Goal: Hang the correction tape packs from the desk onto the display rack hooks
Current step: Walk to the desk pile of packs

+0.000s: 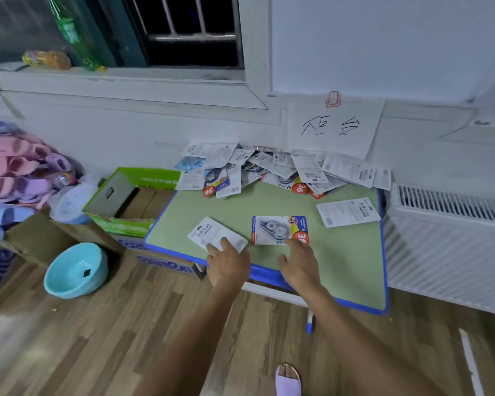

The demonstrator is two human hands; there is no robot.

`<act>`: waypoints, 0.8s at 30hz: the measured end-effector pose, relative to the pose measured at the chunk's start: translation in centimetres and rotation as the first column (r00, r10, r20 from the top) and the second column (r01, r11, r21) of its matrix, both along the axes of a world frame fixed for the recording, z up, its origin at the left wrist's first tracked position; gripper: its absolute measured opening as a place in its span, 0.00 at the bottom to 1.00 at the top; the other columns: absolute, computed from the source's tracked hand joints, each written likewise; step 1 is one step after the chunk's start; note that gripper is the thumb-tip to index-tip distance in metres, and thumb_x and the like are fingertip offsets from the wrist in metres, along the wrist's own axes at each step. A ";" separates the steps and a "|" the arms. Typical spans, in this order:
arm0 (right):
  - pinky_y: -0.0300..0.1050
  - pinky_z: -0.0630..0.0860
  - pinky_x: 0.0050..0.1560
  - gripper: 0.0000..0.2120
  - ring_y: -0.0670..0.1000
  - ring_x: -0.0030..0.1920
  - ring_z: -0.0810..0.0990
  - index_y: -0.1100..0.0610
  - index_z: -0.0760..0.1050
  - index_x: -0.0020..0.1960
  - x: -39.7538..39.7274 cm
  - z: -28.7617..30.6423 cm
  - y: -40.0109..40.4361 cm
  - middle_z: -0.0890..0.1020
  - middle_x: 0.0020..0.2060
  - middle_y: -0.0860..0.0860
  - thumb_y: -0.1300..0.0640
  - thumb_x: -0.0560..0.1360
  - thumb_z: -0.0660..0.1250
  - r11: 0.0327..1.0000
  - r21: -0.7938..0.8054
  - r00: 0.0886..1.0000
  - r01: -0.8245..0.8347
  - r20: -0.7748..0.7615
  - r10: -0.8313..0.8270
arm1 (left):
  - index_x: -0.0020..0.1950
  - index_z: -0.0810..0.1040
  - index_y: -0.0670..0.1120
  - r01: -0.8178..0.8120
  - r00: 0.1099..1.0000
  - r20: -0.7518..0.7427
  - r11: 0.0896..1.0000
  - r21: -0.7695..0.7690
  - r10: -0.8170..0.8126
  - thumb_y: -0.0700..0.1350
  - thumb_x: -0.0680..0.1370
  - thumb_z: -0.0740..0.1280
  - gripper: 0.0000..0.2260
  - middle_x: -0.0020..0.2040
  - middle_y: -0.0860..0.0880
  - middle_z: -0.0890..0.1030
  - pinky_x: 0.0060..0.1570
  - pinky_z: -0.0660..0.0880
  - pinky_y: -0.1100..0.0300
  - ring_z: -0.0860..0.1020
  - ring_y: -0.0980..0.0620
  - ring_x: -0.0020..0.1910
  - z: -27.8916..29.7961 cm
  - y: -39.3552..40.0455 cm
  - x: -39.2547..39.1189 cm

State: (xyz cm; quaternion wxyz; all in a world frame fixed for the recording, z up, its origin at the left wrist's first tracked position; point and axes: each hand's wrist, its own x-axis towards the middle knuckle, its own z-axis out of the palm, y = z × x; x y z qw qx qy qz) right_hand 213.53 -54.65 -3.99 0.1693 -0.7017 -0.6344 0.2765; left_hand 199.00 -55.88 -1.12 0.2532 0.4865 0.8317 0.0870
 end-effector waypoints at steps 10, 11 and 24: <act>0.52 0.52 0.74 0.35 0.54 0.76 0.51 0.55 0.54 0.76 -0.2 -3.3 10.7 0.55 0.76 0.53 0.46 0.75 0.66 0.968 -0.121 0.946 -0.221 0.214 0.242 | 0.78 0.46 0.46 -0.271 0.962 -0.074 0.957 -0.103 0.264 0.63 0.77 0.60 0.38 0.76 0.33 0.41 0.71 0.54 0.42 0.46 0.33 0.75 -4.3 8.8 0.1; 0.53 0.49 0.75 0.37 0.54 0.77 0.49 0.54 0.52 0.76 -0.3 -3.6 11.2 0.53 0.77 0.53 0.45 0.74 0.66 0.963 -0.144 0.944 -0.227 0.212 0.254 | 0.78 0.46 0.46 -0.287 0.956 -0.089 0.952 -0.110 0.278 0.64 0.76 0.60 0.40 0.76 0.32 0.42 0.71 0.54 0.42 0.47 0.33 0.75 -4.6 9.2 0.1; 0.55 0.55 0.71 0.38 0.55 0.68 0.62 0.55 0.63 0.69 -0.6 -4.9 12.3 0.65 0.66 0.53 0.39 0.66 0.70 0.974 -0.176 0.919 -0.140 0.343 0.194 | 0.73 0.57 0.43 -0.150 0.988 -0.028 0.989 0.003 0.150 0.49 0.75 0.66 0.30 0.75 0.37 0.52 0.71 0.53 0.47 0.49 0.39 0.75 -6.6 9.4 0.5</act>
